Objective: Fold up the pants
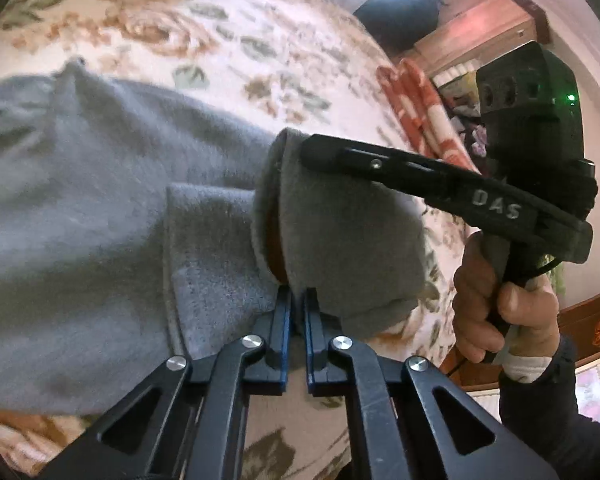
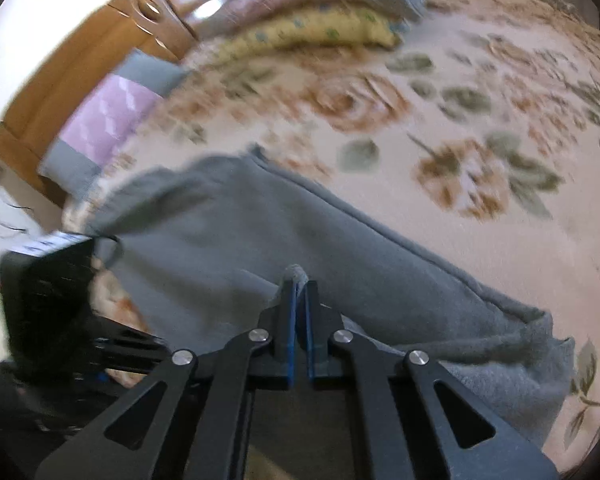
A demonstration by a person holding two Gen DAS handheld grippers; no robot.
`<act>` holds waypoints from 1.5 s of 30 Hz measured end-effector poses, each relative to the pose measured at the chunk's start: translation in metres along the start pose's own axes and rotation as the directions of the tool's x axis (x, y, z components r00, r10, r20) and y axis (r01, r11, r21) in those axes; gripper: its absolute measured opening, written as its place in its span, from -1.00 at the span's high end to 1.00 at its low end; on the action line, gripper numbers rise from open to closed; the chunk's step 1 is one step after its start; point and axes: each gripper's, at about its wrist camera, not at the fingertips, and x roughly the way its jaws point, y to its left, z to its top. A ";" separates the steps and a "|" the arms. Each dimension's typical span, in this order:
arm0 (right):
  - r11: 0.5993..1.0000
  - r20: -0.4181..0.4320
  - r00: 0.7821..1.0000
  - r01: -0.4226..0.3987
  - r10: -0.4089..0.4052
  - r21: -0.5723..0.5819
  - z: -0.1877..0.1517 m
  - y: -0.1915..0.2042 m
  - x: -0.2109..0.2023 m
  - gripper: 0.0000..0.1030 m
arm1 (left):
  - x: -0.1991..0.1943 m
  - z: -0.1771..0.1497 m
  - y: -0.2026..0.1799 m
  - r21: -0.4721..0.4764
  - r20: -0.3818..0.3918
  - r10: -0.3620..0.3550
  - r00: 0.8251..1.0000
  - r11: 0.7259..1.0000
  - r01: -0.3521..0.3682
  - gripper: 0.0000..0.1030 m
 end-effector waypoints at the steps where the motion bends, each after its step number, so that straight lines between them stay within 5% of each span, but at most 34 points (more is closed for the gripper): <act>1: 1.000 0.009 1.000 -0.021 0.021 -0.012 0.003 0.008 -0.004 0.91 | -0.009 -0.002 0.001 -0.007 0.013 -0.007 1.000 1.000 0.007 0.94; 6: 0.994 0.010 0.995 -0.098 0.098 -0.054 0.010 0.039 0.006 0.91 | -0.032 -0.016 0.018 -0.039 0.038 -0.006 0.999 0.999 0.007 0.94; 13: 1.000 -0.096 0.995 0.009 -0.011 -0.015 -0.004 0.021 0.071 0.85 | -0.027 -0.034 0.055 -0.114 -0.009 0.038 0.999 0.993 -0.039 0.95; 18: 0.992 -0.026 0.996 -0.078 0.081 0.095 -0.002 0.008 0.043 0.78 | -0.047 -0.031 0.040 -0.070 0.018 0.023 1.000 0.997 -0.022 0.96; 25: 0.981 0.154 0.984 -0.116 0.091 0.158 -0.009 -0.012 -0.028 -0.09 | -0.035 -0.012 -0.004 0.007 0.029 -0.065 0.997 0.998 0.065 0.96; 31: 0.971 0.206 0.977 -0.102 0.057 0.215 -0.017 -0.036 -0.051 0.05 | 0.002 -0.006 -0.002 0.011 -0.035 -0.049 0.998 0.999 0.049 0.92; 35: 0.968 0.162 0.986 -0.077 0.039 0.239 -0.034 -0.046 -0.042 0.18 | 0.019 -0.014 0.031 -0.061 -0.076 0.000 0.997 0.998 -0.005 0.92; 38: 0.958 0.056 0.998 0.011 -0.028 0.287 -0.044 -0.060 -0.006 0.19 | 0.021 -0.020 0.053 -0.142 -0.065 -0.075 0.995 0.988 0.065 0.92; 41: 0.944 0.026 0.993 0.099 -0.113 0.315 -0.041 -0.078 0.027 0.59 | 0.019 -0.021 0.055 -0.142 -0.056 -0.075 0.996 0.988 0.067 0.92; 45: 0.932 0.069 0.994 0.051 -0.081 0.359 -0.029 -0.078 0.017 0.54 | 0.002 -0.021 0.051 -0.107 -0.026 -0.031 0.999 0.994 0.028 0.88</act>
